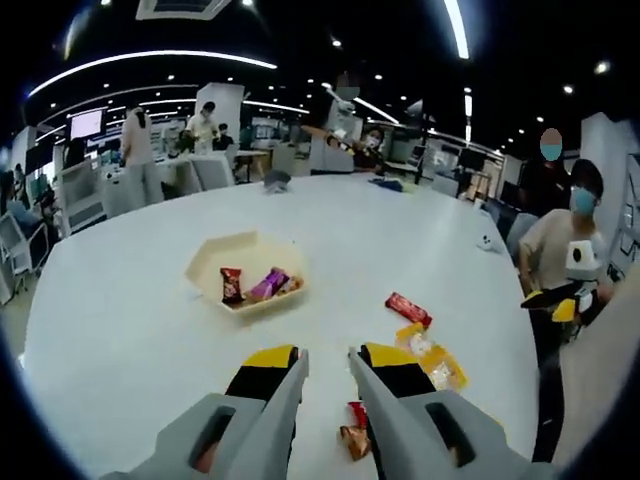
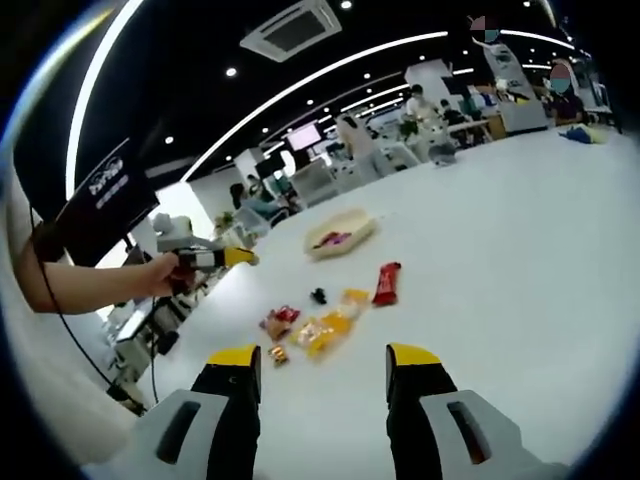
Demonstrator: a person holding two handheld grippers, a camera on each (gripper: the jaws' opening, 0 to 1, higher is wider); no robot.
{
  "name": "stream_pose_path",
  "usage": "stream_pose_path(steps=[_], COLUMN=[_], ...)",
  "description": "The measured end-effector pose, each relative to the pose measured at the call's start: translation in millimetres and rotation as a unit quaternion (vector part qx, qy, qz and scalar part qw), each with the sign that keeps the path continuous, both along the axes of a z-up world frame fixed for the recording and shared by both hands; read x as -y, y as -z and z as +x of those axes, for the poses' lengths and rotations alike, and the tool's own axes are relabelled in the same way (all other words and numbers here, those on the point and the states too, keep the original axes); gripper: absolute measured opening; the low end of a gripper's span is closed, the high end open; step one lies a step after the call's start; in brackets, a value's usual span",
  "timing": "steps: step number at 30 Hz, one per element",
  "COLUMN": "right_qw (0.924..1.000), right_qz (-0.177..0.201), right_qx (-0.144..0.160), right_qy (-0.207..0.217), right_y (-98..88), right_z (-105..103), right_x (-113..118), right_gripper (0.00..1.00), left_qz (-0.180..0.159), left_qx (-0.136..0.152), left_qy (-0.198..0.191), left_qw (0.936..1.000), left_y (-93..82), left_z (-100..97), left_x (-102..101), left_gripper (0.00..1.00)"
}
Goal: Place the target food into the container with the food tongs after gripping and lifting it, then release it inside without dropping or visibly crushing the food.
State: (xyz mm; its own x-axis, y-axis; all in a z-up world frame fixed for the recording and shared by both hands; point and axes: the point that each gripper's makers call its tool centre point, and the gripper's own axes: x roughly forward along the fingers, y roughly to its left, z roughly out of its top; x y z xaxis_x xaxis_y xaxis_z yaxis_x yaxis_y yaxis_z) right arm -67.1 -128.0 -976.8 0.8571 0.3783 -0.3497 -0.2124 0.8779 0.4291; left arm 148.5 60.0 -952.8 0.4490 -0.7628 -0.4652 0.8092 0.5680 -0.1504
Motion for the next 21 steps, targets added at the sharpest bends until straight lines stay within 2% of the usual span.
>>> stream_pose_path(steps=[17,21], right_qw=[1.0000,1.0000], right_qz=[-0.003,-0.004], right_qx=[-0.002,-0.003], right_qy=[0.002,0.001], right_y=[0.5,0.8], right_z=[-4.5,-3.4], right_x=[0.0,-0.4], right_gripper=[0.51,0.51], left_qz=[0.004,0.010], left_qx=[-0.010,-0.017], left_qy=[0.017,0.037], left_qw=[0.9998,0.9991], left_y=[6.8,13.9], left_z=[-12.3,-21.5], left_x=[-3.1,-1.7], left_gripper=[0.23,0.23])
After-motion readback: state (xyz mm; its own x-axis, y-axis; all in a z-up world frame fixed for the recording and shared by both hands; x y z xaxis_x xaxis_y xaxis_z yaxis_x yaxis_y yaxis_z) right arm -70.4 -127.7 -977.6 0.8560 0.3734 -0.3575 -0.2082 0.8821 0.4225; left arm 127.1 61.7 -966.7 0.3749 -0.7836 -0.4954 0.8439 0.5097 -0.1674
